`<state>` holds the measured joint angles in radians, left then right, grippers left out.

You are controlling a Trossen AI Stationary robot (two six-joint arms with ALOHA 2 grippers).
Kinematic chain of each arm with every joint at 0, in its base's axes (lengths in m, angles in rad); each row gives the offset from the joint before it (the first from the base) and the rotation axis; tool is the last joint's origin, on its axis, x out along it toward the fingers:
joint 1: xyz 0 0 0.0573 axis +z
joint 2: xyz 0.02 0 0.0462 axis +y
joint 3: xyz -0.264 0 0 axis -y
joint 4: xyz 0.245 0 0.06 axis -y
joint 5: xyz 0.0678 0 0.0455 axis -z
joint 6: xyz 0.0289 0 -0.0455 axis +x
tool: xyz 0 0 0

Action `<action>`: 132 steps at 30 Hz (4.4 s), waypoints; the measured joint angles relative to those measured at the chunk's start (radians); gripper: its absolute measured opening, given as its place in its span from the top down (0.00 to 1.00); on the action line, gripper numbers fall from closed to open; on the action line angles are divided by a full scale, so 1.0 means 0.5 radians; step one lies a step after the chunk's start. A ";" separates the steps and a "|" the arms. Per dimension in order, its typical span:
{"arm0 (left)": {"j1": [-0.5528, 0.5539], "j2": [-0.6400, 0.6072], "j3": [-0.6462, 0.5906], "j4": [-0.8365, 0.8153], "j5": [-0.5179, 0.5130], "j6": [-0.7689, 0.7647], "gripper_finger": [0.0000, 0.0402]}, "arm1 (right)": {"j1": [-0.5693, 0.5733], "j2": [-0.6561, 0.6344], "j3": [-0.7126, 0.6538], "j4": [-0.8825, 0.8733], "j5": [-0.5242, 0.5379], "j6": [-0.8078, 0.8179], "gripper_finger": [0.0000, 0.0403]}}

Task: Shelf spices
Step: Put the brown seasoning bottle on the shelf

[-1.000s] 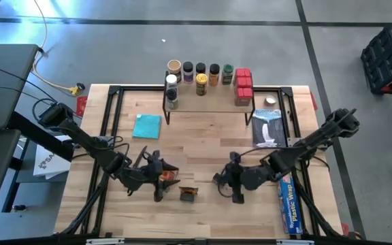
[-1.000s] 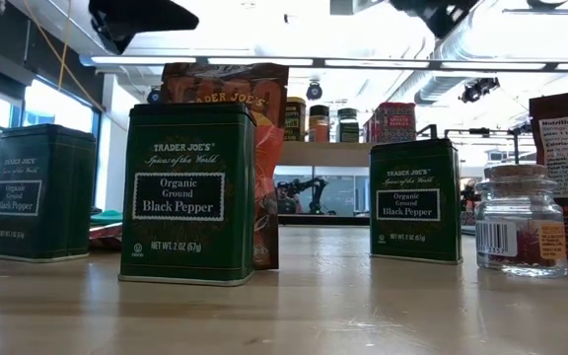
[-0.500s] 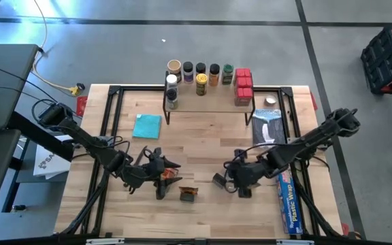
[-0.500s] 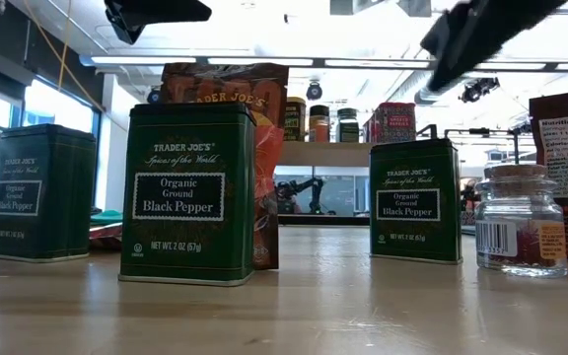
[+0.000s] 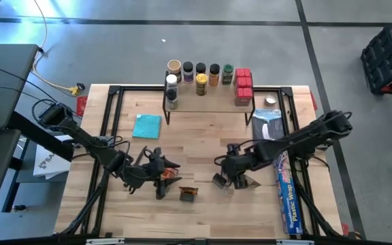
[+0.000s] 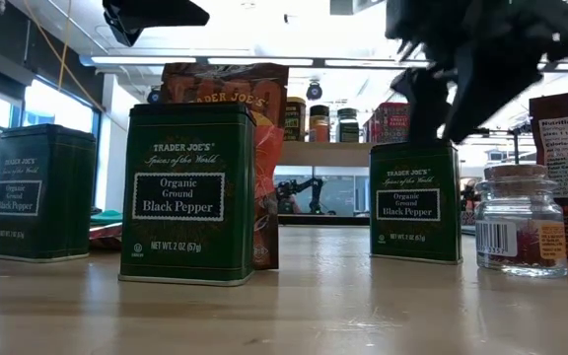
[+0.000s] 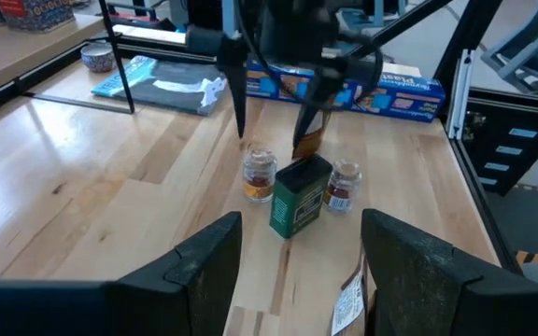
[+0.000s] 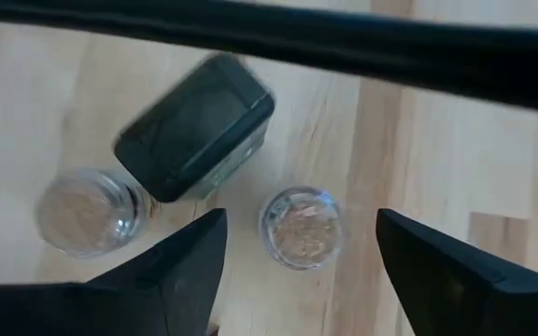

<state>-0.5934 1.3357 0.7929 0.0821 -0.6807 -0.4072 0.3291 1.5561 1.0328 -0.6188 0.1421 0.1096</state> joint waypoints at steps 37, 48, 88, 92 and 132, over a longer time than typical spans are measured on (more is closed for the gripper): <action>-0.002 0.001 -0.001 -0.035 0.002 -0.007 0.46 | -0.469 0.210 0.732 -0.457 0.106 -0.208 0.61; -0.005 0.001 -0.001 -0.038 0.002 -0.002 0.46 | -1.050 0.348 1.480 -0.514 -0.069 -0.345 0.61; -0.005 0.001 -0.002 -0.052 0.007 -0.001 0.46 | -1.365 1.119 2.084 -0.510 -0.248 -0.436 0.53; -0.006 0.001 -0.002 -0.053 0.014 0.000 0.46 | -1.362 1.119 2.084 -0.512 -0.248 -0.462 0.52; -0.059 0.002 -0.002 -0.065 0.011 -0.002 0.46 | -1.216 0.414 1.278 -0.144 0.551 -0.406 0.71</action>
<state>-0.6229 1.3365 0.7921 0.0498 -0.6754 -0.4080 -0.2787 1.7629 1.6720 -0.6907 0.4176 -0.0932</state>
